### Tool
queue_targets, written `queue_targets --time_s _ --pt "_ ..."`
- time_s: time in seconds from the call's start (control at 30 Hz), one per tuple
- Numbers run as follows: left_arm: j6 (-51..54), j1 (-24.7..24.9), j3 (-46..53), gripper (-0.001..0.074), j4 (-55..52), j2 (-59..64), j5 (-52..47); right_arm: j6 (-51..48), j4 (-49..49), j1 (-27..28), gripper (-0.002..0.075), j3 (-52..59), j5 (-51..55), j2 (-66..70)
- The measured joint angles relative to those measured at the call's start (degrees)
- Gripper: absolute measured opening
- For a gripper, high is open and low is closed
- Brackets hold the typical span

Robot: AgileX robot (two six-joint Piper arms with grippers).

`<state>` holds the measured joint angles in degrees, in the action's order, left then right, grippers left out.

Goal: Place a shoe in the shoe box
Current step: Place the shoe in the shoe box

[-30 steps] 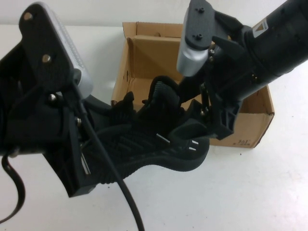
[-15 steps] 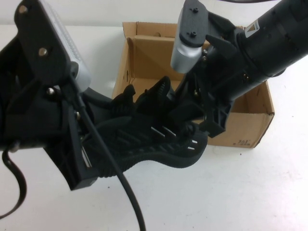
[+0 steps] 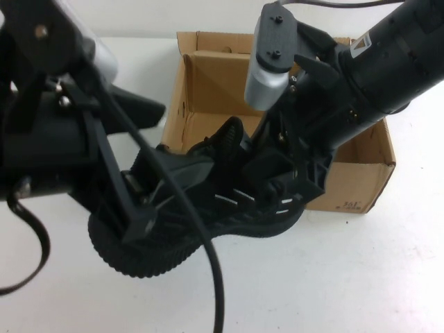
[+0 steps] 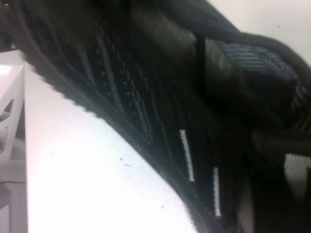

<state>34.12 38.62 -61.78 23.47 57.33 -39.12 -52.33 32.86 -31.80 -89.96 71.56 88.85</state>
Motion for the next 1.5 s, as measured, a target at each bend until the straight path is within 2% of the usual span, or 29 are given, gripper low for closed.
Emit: queue_targets --time_s 0.07,0.17,0.33,0.47,0.57,0.73,0.83,1.0,1.3,1.5 --pt "-3.6 0.0 -0.1 0.061 0.0 0.0 1.2 0.0 -0.3 0.0 0.0018 0.1 0.1 0.0" --pt "-6.1 0.0 -0.1 0.0666 0.0 0.0 3.2 1.4 -2.3 0.0 0.0018 0.1 0.1 0.0" --pt "-8.8 0.0 -0.1 0.0669 -3.1 0.0 7.6 10.0 -12.8 0.0 0.0018 0.0 0.3 0.0" --pt "-18.7 -0.1 -0.1 0.0654 -11.5 0.0 9.3 18.0 -21.2 0.3 0.0018 -2.9 -0.4 0.2" --pt "-28.5 -0.7 -0.1 0.0535 -20.1 0.0 7.8 21.0 -22.6 2.1 0.0018 -6.4 -2.8 0.4" --pt "-37.1 -1.8 -0.1 0.0143 -32.2 0.0 -0.7 24.1 -22.8 6.2 0.0018 -12.3 -5.3 2.5" --pt "-38.3 -2.3 -0.1 0.0044 -34.5 0.0 -4.9 24.4 -22.7 7.7 0.0018 -15.6 -5.3 5.7" --pt "-38.6 -2.6 -0.1 0.0008 -35.0 0.0 -8.0 22.9 -23.1 8.2 0.0018 -20.7 -5.6 13.9" --pt "-38.8 -2.6 -0.1 0.0002 -34.9 0.0 -11.0 22.5 -23.9 8.2 0.0018 -29.8 -5.8 26.7" --pt "-39.4 -2.6 -0.1 0.0001 -34.7 0.0 -11.3 22.4 -26.2 8.3 0.0018 -31.4 -6.4 31.9"
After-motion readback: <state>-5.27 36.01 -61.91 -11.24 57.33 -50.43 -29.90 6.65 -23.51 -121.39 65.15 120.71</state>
